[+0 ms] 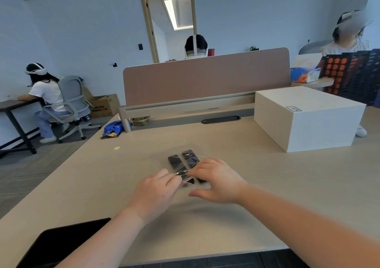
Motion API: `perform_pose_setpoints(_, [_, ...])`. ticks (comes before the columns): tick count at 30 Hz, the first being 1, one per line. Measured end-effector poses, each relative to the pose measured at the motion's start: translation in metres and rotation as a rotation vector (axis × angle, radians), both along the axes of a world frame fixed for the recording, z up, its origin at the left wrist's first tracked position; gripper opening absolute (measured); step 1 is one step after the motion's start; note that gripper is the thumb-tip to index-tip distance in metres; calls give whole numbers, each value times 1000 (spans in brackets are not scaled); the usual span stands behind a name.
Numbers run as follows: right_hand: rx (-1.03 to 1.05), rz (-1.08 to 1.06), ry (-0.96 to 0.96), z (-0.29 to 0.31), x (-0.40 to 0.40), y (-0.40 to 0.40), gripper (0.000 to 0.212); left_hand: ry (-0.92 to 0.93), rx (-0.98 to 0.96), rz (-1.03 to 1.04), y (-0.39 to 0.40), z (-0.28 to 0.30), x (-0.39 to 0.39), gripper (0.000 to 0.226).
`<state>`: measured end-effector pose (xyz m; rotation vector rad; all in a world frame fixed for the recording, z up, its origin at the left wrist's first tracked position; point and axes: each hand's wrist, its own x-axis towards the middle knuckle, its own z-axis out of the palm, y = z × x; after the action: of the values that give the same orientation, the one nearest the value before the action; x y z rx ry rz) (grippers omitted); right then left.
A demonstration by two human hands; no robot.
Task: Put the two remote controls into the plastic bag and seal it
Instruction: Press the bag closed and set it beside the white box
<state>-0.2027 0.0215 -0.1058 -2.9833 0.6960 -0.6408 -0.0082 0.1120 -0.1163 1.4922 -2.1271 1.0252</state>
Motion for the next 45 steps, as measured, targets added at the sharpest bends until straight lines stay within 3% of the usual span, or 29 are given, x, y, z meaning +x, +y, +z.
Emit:
perform_pose_setpoints(3, [-89, 30, 58, -5, 11, -3, 39, -10, -53, -63, 1, 1, 2, 35])
perform_pose_setpoints(7, [-40, 11, 0, -9, 18, -4, 34, -12, 53, -20, 3, -7, 9, 29])
perform_pose_setpoints(10, [-38, 10, -7, -10, 18, -3, 34, 118, 67, 44, 4, -13, 9, 47])
perform_pose_setpoints(16, [-162, 66, -45, -7, 16, -1, 25, 279, 130, 155, 4, -7, 5, 31])
perform_pose_setpoints(24, [-183, -8, -68, -4, 19, 0, 30, 553, 169, 30, 1, -5, 0, 28])
perform_pose_setpoints(29, [36, -48, -64, -2, 18, 1, 22, 557, 229, 37, -4, -6, 1, 35])
perform_pose_setpoints(36, [5, -77, 6, -3, 24, 4, 24, 554, 238, 61, -5, -2, -1, 22])
perform_pose_setpoints(45, [11, -56, -99, -7, 26, 4, 22, 523, 230, 95, -5, -2, -2, 11])
